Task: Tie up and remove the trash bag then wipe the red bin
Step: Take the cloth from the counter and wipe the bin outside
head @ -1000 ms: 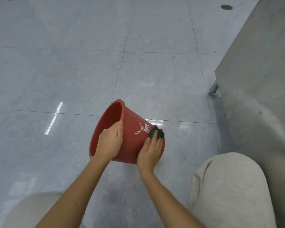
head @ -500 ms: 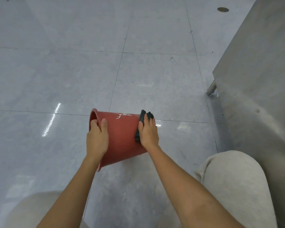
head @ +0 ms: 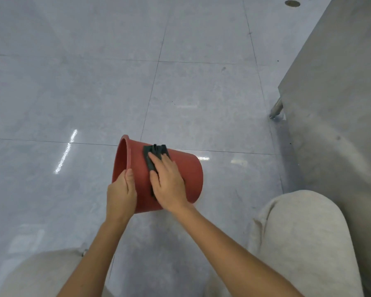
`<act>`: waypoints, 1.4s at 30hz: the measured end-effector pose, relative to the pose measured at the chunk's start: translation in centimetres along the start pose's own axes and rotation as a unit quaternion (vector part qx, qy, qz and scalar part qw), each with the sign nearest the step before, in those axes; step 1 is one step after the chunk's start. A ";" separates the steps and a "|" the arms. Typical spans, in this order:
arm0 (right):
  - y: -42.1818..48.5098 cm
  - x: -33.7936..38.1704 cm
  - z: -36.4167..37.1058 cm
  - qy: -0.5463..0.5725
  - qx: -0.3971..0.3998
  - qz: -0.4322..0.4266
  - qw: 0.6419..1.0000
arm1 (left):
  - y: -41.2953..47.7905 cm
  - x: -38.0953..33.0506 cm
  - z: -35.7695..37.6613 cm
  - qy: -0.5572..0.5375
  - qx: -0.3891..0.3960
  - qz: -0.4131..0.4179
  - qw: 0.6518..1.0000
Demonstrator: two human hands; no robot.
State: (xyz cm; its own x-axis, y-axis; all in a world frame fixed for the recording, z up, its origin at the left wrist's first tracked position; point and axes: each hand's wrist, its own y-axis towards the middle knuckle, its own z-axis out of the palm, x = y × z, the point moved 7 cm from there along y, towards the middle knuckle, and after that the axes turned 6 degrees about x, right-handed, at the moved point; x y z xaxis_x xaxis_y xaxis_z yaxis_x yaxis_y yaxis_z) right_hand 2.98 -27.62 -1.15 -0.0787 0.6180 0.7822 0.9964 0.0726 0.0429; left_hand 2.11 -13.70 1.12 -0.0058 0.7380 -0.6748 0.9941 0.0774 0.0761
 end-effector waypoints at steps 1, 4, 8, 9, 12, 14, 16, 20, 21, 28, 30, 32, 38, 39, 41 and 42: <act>-0.6 0.4 0.7 -0.016 0.005 -0.013 1.000 | 0.2 0.1 0.0 -0.007 0.004 -0.006 1.000; -1.1 -2.1 0.3 -0.018 -0.031 0.038 0.999 | 0.5 -0.2 0.2 0.009 0.008 -0.007 1.000; -1.3 -8.6 -2.3 -0.006 -0.080 0.190 0.978 | 1.1 0.0 -0.1 0.002 0.021 -0.029 0.999; -1.2 -9.8 -2.8 0.012 -0.082 0.232 0.969 | 1.3 -0.2 0.0 0.001 0.026 -0.032 0.999; -0.5 -11.4 -3.9 0.057 -0.107 0.374 0.919 | 2.1 -1.6 0.7 0.015 0.043 -0.020 0.999; 0.5 -8.9 -4.1 0.019 -0.127 0.337 0.933 | 2.7 -2.6 1.1 0.030 0.055 -0.016 0.998; 0.5 -4.7 -2.7 0.032 -0.115 0.197 0.973 | 3.2 -3.1 1.2 0.027 0.053 -0.022 0.998; -2.8 -1.1 0.7 0.003 -0.027 0.030 0.999 | 3.8 -2.9 1.0 0.026 0.053 -0.018 0.998; -2.8 -1.9 0.4 -0.008 -0.028 0.027 0.999 | 3.9 -2.7 1.0 0.029 0.060 -0.022 0.998; 0.3 -10.4 -4.0 0.022 -0.053 0.235 0.970 | 2.6 -1.9 1.5 -0.075 0.093 -0.040 0.992; 1.6 -12.1 -4.3 0.043 -0.026 0.277 0.960 | 0.2 -0.8 1.3 -0.038 0.064 0.010 0.997; 1.9 -13.5 -4.3 0.079 -0.017 0.329 0.941 | -2.3 0.3 0.9 -0.008 0.035 0.032 0.999; 1.3 -9.5 -4.4 0.088 -0.080 0.235 0.965 | -1.5 -2.1 0.8 0.049 0.040 0.096 0.993; 1.3 -7.5 -4.3 0.075 -0.086 0.177 0.978 | -0.8 -2.7 0.9 0.040 0.035 0.083 0.995; 0.7 -3.4 -3.1 0.065 -0.081 0.073 0.992 | 0.1 -3.3 1.0 0.029 0.029 0.049 0.998; 0.0 -1.8 -2.3 0.057 -0.075 0.037 0.995 | 0.2 -3.4 1.2 0.027 0.029 0.039 0.998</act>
State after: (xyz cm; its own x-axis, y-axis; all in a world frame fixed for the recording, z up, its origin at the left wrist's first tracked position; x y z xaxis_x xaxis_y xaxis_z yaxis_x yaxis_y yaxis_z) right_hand 3.20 -30.57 -1.11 -0.0092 0.5236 0.8519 0.9933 -0.0935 0.0682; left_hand 2.49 -16.96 2.57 0.0676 0.7748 -0.6286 0.9963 -0.0191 0.0836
